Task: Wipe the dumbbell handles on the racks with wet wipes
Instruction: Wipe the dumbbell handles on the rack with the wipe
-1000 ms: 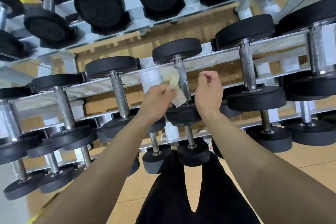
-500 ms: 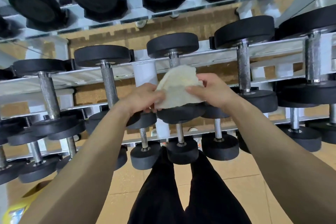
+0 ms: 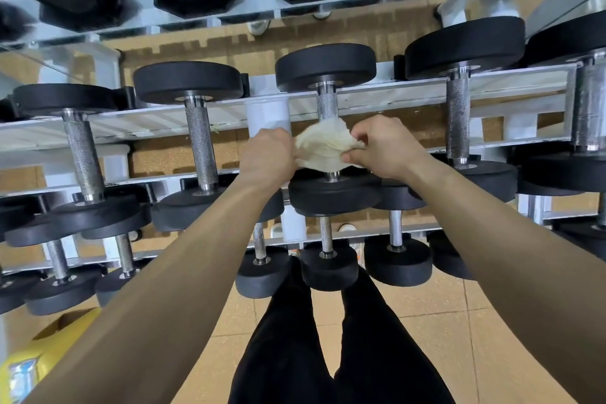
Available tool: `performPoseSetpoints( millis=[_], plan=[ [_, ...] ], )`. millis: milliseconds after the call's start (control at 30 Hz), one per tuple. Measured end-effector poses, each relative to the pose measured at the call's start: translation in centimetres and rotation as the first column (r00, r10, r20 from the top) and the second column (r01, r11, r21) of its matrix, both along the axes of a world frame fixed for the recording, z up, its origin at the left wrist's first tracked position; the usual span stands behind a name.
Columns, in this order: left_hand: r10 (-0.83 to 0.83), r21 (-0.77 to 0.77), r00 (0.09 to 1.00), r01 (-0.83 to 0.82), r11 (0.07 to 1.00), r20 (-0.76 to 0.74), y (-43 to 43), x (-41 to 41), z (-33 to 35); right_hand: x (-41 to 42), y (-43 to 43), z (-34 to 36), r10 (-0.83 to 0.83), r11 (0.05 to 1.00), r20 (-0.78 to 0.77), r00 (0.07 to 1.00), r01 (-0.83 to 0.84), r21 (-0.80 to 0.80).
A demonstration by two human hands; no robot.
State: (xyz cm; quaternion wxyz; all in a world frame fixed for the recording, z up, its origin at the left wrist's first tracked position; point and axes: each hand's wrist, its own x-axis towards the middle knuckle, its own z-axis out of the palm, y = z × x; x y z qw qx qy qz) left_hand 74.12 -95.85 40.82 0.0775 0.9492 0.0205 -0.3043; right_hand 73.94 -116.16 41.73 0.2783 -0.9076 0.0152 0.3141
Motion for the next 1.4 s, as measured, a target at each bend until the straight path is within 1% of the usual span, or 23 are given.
performPoseSetpoints(
  millis=[33,67,100,167,200,267,367,433,467,533,600,667,733,833,900,967,1000,1067,1133,1167,1233,1300,1400],
  plan=[
    [0.009,0.008,1.000,-0.009,1.000,0.007,-0.3,0.1,0.1,0.1,0.0,0.0,0.020,1.000,0.016,1.000,-0.020,-0.014],
    [0.010,-0.020,1.000,-0.010,1.000,0.002,-0.6,0.2,0.1,0.2,0.0,-0.3,0.046,0.998,0.025,0.999,-0.044,-0.053],
    [0.007,-0.090,1.000,-0.008,0.996,-0.019,-0.8,0.3,0.1,0.2,-0.1,-0.6,0.062,0.992,0.025,0.998,-0.059,-0.113],
    [0.005,-0.247,0.996,-0.028,0.969,-0.094,-0.9,0.6,0.2,0.3,-0.5,-1.0,0.042,0.973,0.023,0.999,-0.036,-0.228],
    [0.006,-0.275,0.993,-0.040,0.961,-0.121,-0.7,0.8,0.3,0.4,-0.7,-1.1,0.030,0.966,0.027,0.999,-0.022,-0.257],
    [0.019,-0.246,0.994,-0.044,0.968,-0.106,-0.3,1.0,-0.3,0.6,-0.7,-1.1,0.033,0.966,0.069,0.997,-0.014,-0.259],
    [0.033,-0.100,0.999,-0.033,0.994,-0.005,-0.6,1.2,-1.1,0.7,-0.3,-0.6,0.043,0.989,0.085,0.995,-0.030,-0.143],
    [0.047,-0.079,0.998,-0.043,0.996,0.039,-1.0,1.5,-1.3,0.7,0.1,-0.5,0.052,0.993,0.085,0.995,-0.042,-0.110],
    [0.046,-0.090,0.998,-0.042,0.995,0.042,-1.3,1.7,-1.2,0.8,0.1,-0.8,0.066,0.989,0.091,0.994,-0.054,-0.134],
    [0.027,-0.146,0.999,-0.030,0.989,-0.016,-1.3,1.9,-1.0,1.0,0.3,-1.4,0.122,0.966,0.088,0.989,-0.098,-0.239],
    [-0.005,-0.216,0.991,-0.025,0.976,-0.133,-0.6,1.8,-0.6,1.1,0.7,-1.7,0.151,0.944,0.058,0.987,-0.126,-0.305],
    [-0.059,-0.271,0.978,0.003,0.963,-0.198,0.3,1.4,-0.1,1.0,0.9,-2.3,0.141,0.950,0.039,0.989,-0.124,-0.285],
    [-0.085,-0.254,0.980,0.037,0.967,-0.179,1.0,1.2,-0.3,0.7,0.9,-2.5,0.167,0.964,0.042,0.985,-0.154,-0.218],
    [-0.152,-0.076,0.987,0.147,0.986,-0.060,0.5,1.2,-1.0,0.1,0.5,-2.1,0.216,0.973,0.042,0.975,-0.212,-0.087],
    [-0.172,-0.001,0.985,0.172,0.985,0.007,-0.4,1.4,-1.1,0.0,0.2,-1.6,0.217,0.975,0.041,0.975,-0.215,-0.049],
    [-0.151,-0.032,0.987,0.153,0.988,0.049,-1.3,1.8,-1.0,0.2,-0.2,-1.7,0.204,0.977,0.016,0.979,-0.202,-0.062],
    [-0.120,-0.084,0.992,0.123,0.989,0.038,-1.5,2.1,-0.8,0.4,-0.2,-1.9,0.199,0.977,0.008,0.980,-0.198,-0.081],
    [-0.065,-0.222,0.997,0.051,0.974,-0.053,-1.4,2.4,-0.6,1.2,0.2,-2.3,0.180,0.976,0.023,0.983,-0.175,-0.126],
    [-0.012,-0.330,0.989,-0.038,0.943,-0.149,-0.8,2.4,-0.4,2.0,1.0,-2.6,0.172,0.972,0.043,0.984,-0.162,-0.171],
    [0.022,-0.363,0.983,-0.089,0.928,-0.184,-0.4,2.4,-0.5,2.4,1.5,-2.8,0.169,0.970,0.052,0.984,-0.157,-0.185],
    [0.093,-0.374,0.974,-0.166,0.912,-0.206,0.0,2.5,-0.9,3.0,2.2,-3.3,0.165,0.971,0.084,0.983,-0.147,-0.189],
    [0.131,-0.344,0.978,-0.181,0.922,-0.164,-0.4,2.8,-1.6,3.1,2.2,-3.6,0.129,0.980,0.098,0.987,-0.113,-0.162],
    [0.118,-0.278,0.993,-0.112,0.954,0.005,-2.0,2.8,-2.3,2.9,1.4,-3.1,-0.020,0.998,0.116,0.993,0.026,-0.055]
  ],
)
